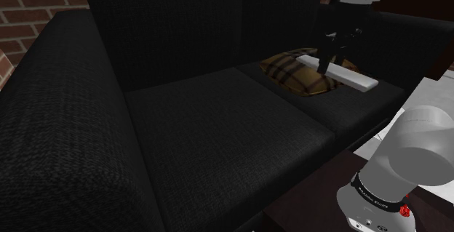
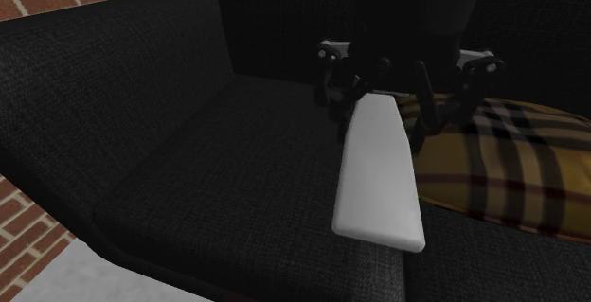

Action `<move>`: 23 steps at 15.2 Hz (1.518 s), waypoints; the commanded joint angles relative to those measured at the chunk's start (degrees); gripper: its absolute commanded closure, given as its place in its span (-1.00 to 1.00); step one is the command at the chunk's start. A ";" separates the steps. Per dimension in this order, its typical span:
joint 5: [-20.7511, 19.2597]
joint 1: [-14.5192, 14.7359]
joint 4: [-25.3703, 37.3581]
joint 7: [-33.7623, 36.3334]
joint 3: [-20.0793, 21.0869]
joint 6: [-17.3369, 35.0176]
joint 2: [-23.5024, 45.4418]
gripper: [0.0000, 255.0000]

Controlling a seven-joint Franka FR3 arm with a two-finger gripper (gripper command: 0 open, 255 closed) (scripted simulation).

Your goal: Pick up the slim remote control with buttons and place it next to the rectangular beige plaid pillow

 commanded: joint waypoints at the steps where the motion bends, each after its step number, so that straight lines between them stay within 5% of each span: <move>1: -0.13 -0.01 -1.85 -0.21 -0.19 0.99 -0.85 1.00; 23: 0.47 0.37 -20.91 -0.07 0.37 15.79 -5.10 1.00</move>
